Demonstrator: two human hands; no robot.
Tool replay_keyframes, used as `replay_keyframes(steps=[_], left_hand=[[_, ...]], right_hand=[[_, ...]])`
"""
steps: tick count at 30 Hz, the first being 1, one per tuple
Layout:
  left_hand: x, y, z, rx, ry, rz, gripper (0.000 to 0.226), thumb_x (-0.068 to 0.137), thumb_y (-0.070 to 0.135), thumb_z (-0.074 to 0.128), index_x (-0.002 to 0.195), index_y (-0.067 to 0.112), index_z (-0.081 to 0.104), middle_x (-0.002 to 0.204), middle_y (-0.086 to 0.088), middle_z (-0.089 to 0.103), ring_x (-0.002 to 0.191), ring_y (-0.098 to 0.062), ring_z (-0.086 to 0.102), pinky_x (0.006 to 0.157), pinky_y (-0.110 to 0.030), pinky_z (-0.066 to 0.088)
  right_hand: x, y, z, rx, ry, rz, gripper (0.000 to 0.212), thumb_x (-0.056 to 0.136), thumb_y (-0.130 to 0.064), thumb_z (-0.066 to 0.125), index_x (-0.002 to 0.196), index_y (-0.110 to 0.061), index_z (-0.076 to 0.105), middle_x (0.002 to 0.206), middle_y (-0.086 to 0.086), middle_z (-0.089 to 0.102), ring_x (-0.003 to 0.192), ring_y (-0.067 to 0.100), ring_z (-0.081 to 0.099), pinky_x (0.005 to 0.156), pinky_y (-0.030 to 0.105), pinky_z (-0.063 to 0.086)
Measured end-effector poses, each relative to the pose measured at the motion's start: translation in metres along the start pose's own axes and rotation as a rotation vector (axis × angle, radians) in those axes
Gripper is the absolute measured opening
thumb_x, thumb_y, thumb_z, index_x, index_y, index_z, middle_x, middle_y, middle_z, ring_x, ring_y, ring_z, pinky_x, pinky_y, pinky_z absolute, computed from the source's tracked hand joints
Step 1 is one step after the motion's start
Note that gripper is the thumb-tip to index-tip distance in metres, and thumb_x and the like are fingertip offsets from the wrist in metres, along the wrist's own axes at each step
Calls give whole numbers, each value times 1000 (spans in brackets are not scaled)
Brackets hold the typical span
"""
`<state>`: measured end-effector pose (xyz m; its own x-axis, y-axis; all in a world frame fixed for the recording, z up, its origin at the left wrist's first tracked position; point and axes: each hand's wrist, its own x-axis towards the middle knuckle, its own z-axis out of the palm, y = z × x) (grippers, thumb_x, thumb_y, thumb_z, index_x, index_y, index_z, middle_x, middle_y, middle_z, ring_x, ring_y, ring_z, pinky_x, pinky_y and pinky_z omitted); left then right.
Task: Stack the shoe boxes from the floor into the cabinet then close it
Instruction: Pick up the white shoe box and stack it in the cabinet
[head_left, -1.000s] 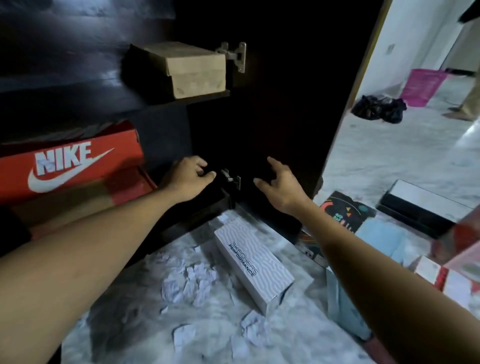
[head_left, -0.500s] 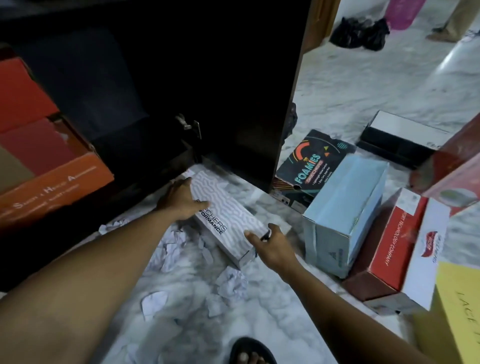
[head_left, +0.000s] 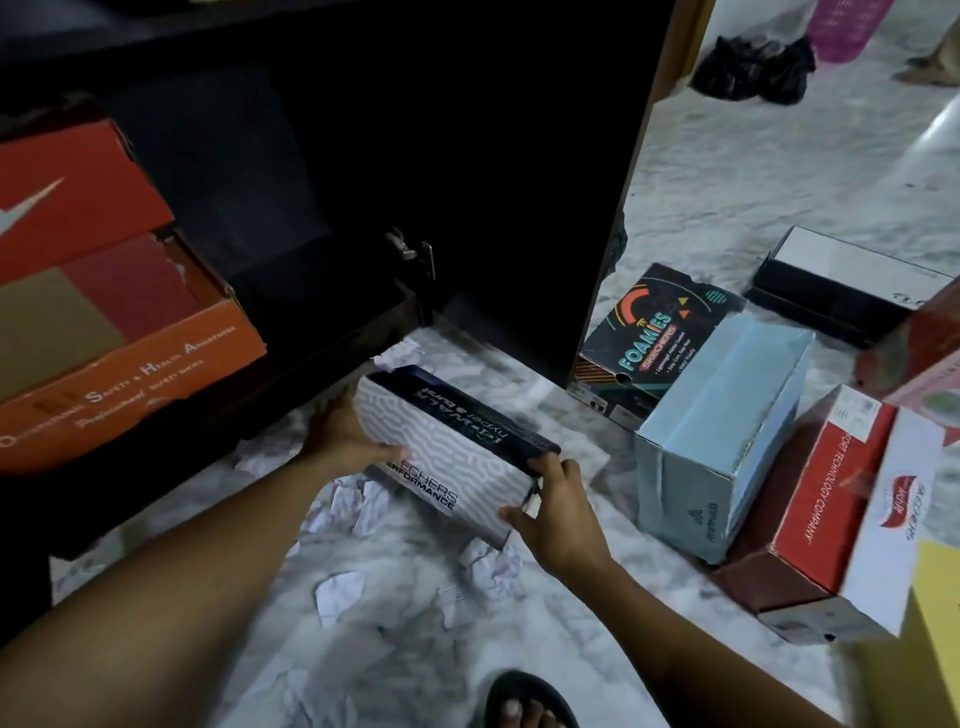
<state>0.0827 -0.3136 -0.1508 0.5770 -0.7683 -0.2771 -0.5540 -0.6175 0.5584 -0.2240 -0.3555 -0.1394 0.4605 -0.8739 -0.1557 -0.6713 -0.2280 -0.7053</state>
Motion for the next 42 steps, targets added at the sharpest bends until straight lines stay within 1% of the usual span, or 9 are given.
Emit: replay_keyframes(steps=[5,12,15,20,25,28,33,39,42], left_hand=[[-23,-29,19,-186,3,7,124,39,39,102,144,13,42,136,-1,52,124,-16,51,92,-24,41],[-27,-47,32,-261,-37,-24,157,30,51,100,158,22,14,157,0,37,143,-20,35,111,-34,38],[-25,-42,32,-283,-30,-32,133,39,39,102,149,20,31,143,2,52,133,-19,47,98,-26,40],[-28,-32,8,-340,42,-1,131,26,51,100,140,20,43,130,6,59,120,-13,55,97,-29,47],[-50,13,-54,-436,169,99,128,26,49,101,138,23,45,123,7,63,112,-13,61,99,-33,51],[-58,45,-105,-511,336,241,133,15,65,95,133,25,47,124,5,64,114,-12,63,100,-42,53],[-93,106,-203,-456,547,461,131,19,70,92,134,37,41,129,10,58,119,-8,57,103,-39,49],[-119,170,-319,-415,721,642,125,33,45,101,142,31,40,132,16,50,120,-1,49,102,-23,41],[-101,190,-363,-535,793,651,113,28,53,99,127,38,46,128,12,59,116,-6,58,99,-40,53]], right_hand=[[-16,29,10,-162,-64,-107,52,83,-30,74,124,-27,41,127,-9,37,100,16,59,59,22,43],[-7,46,20,324,-120,63,124,55,-24,97,149,-40,18,137,-9,39,121,13,48,88,21,50],[2,41,27,448,-157,-12,115,59,-11,96,142,-45,24,130,-21,56,121,10,57,85,27,58],[12,15,25,524,-115,-74,107,59,-18,97,140,-35,29,132,-5,60,121,14,61,90,31,57],[24,-40,-20,531,-13,-172,124,54,-52,94,150,-40,17,145,-1,47,129,14,53,103,45,52],[25,-87,-57,506,56,-289,127,67,-42,89,156,-37,-1,147,-19,35,132,-6,42,108,23,42],[18,-153,-111,474,207,-457,129,70,-42,87,155,-42,-11,156,-8,32,140,14,41,115,47,37],[28,-243,-159,573,308,-617,128,71,-37,86,151,-50,-14,153,-12,33,138,9,42,114,39,37],[50,-284,-168,577,364,-697,124,78,-30,81,156,-34,-15,146,-20,23,135,-5,28,110,25,29]])
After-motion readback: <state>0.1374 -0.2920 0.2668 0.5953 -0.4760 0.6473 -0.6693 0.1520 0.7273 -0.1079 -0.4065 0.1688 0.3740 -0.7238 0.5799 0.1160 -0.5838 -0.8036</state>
